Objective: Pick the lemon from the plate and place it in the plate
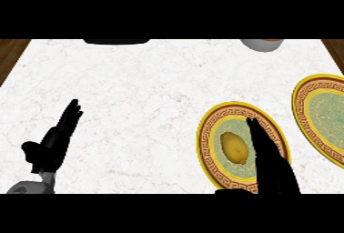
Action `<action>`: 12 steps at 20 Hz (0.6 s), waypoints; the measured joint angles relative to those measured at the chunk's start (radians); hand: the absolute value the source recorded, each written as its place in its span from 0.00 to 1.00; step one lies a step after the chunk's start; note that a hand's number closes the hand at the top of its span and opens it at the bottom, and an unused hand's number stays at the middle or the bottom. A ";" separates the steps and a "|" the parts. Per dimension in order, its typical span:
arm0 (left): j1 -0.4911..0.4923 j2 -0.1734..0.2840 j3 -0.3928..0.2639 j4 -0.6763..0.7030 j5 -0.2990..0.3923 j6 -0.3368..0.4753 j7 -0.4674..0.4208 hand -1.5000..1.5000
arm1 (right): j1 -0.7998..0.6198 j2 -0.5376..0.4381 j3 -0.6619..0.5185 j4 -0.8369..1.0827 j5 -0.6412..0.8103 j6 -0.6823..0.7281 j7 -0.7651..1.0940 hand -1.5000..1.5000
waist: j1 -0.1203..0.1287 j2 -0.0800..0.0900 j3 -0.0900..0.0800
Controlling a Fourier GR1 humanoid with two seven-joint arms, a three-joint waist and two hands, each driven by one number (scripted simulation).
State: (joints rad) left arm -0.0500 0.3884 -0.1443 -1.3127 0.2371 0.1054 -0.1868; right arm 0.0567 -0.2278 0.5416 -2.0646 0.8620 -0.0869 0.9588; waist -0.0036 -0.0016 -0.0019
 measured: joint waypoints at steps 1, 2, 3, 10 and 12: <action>-0.002 0.002 0.003 -0.004 -0.001 -0.005 0.006 0.50 | -0.011 0.011 0.001 -0.010 0.000 0.034 0.033 0.00 | 0.001 0.000 0.000; -0.023 -0.002 0.009 0.019 -0.004 -0.008 0.003 0.50 | -0.008 0.005 -0.009 -0.018 -0.012 0.059 0.046 0.00 | 0.000 0.001 0.000; -0.027 -0.001 0.011 0.011 -0.006 -0.009 0.017 0.50 | -0.018 0.010 -0.011 -0.026 -0.013 0.089 0.066 0.00 | 0.001 0.001 0.001; -0.022 -0.009 0.030 -0.016 -0.018 -0.027 0.042 0.50 | -0.063 0.035 -0.066 0.066 -0.031 0.177 0.084 0.00 | 0.006 0.002 0.001; -0.017 -0.010 0.040 -0.004 -0.025 -0.039 0.029 0.50 | -0.061 0.033 -0.086 0.082 -0.047 0.198 0.077 0.00 | 0.005 0.002 0.002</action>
State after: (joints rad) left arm -0.0666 0.3781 -0.1041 -1.3168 0.2125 0.0669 -0.1581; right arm -0.0039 -0.1952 0.4559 -1.9821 0.8154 0.1108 1.0362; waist 0.0016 0.0002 -0.0003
